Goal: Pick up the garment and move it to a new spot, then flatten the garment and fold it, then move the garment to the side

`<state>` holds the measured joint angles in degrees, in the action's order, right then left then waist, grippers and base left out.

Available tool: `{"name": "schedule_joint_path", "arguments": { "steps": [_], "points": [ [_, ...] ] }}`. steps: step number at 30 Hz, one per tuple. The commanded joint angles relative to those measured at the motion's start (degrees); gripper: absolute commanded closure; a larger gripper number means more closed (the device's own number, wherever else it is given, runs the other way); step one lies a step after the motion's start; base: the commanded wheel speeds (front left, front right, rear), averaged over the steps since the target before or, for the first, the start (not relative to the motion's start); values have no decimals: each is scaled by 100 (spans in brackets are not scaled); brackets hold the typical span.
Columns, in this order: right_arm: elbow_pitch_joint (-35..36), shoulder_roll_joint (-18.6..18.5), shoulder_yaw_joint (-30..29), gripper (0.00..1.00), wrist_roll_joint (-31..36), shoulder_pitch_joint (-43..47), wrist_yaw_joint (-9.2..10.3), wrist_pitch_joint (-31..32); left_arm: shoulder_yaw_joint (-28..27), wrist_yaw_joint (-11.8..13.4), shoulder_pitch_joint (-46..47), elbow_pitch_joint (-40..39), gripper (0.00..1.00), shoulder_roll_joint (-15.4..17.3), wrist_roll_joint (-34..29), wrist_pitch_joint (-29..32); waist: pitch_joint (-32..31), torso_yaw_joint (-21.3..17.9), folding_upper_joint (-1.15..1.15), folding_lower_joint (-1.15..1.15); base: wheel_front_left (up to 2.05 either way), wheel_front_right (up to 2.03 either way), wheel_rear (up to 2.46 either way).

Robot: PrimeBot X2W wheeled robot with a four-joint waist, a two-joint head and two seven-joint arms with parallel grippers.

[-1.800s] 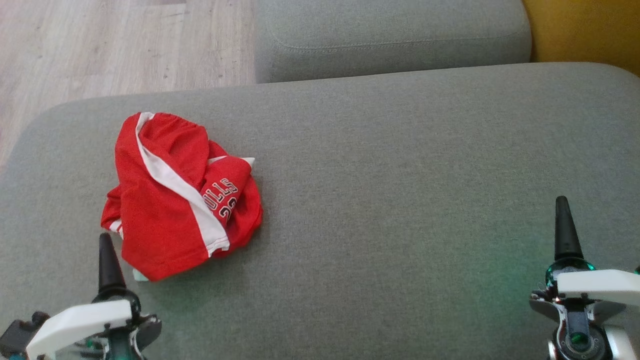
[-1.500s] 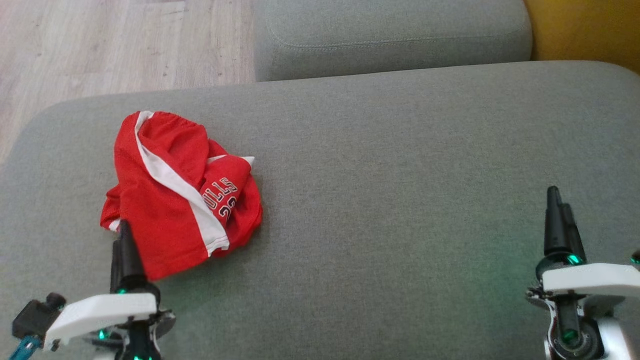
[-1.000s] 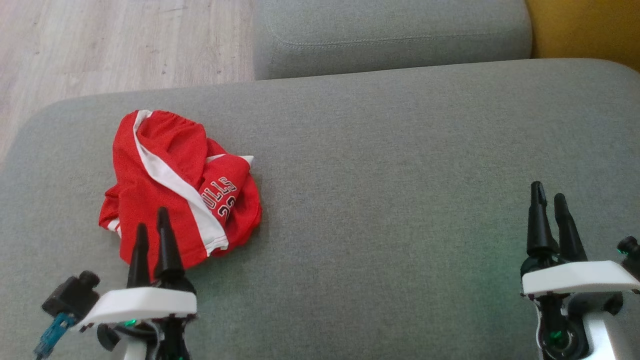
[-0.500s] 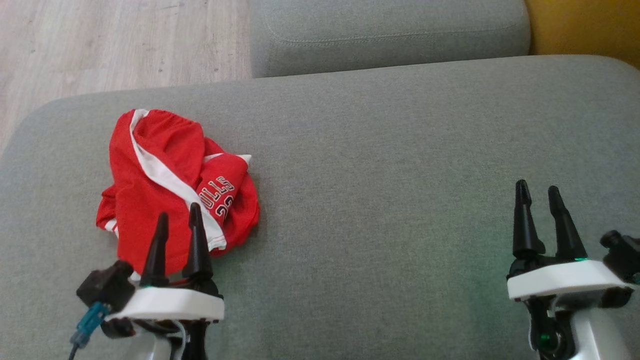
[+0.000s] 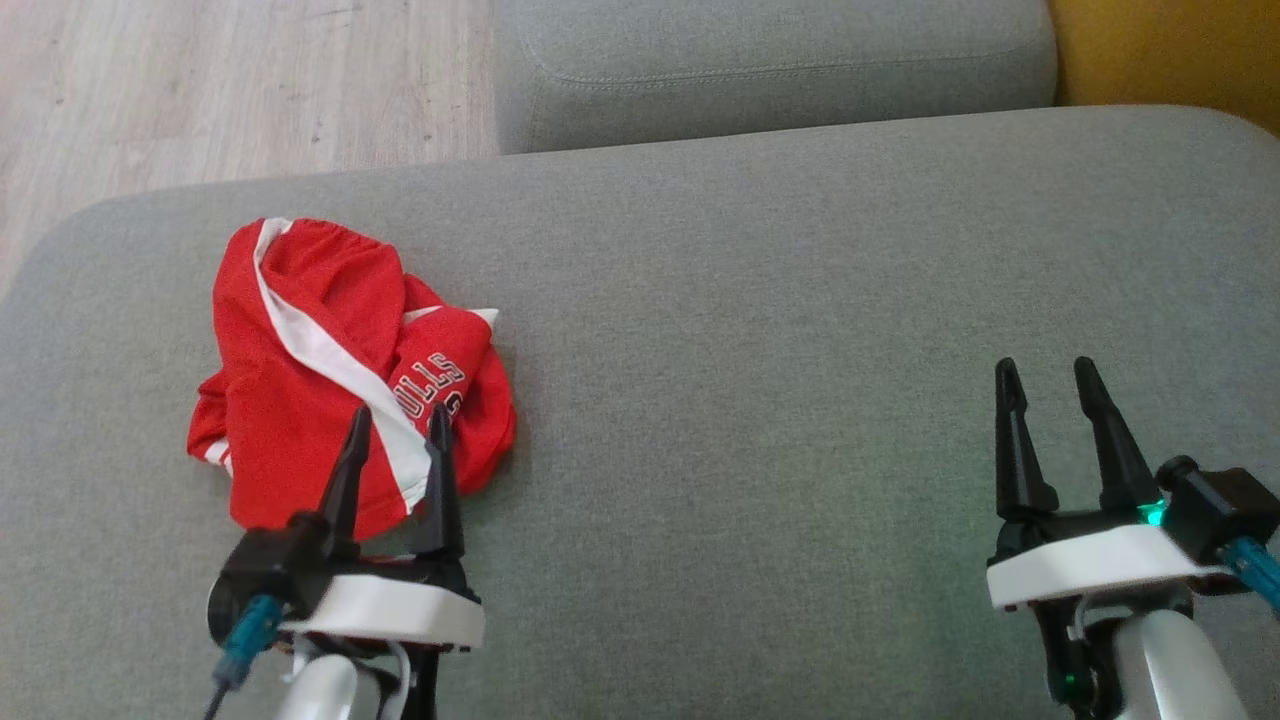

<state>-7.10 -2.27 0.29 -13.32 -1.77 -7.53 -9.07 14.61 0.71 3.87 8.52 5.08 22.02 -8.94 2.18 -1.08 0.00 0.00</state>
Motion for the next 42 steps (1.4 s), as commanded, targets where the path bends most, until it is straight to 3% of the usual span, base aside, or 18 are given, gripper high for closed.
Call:
{"name": "schedule_joint_path", "arguments": {
  "steps": [1,22,26,31,34,42],
  "points": [
    [255,-51,132,0,164,-230,3,-76,-89,51,338,-179,0,87,-158,-86,4,-1,0,0,0,0,0],
    [521,-58,275,0,1983,-294,4,-432,725,723,632,-201,0,503,-1859,-444,96,-41,0,0,0,0,0],
    [599,-59,285,0,2062,-278,4,-499,694,789,620,-263,0,381,-1747,-511,115,-26,0,0,0,0,0],
    [606,-61,236,0,1676,-230,4,-583,260,629,466,-462,0,86,-1208,-597,126,-10,0,0,0,0,0],
    [491,-61,136,0,1065,-172,4,-593,-72,370,291,-360,0,-60,-805,-606,96,-2,0,0,0,0,0],
    [96,-61,123,0,387,-39,4,-593,-208,70,166,278,0,-165,-541,-606,1,-18,0,0,0,0,0]
  ]
}}
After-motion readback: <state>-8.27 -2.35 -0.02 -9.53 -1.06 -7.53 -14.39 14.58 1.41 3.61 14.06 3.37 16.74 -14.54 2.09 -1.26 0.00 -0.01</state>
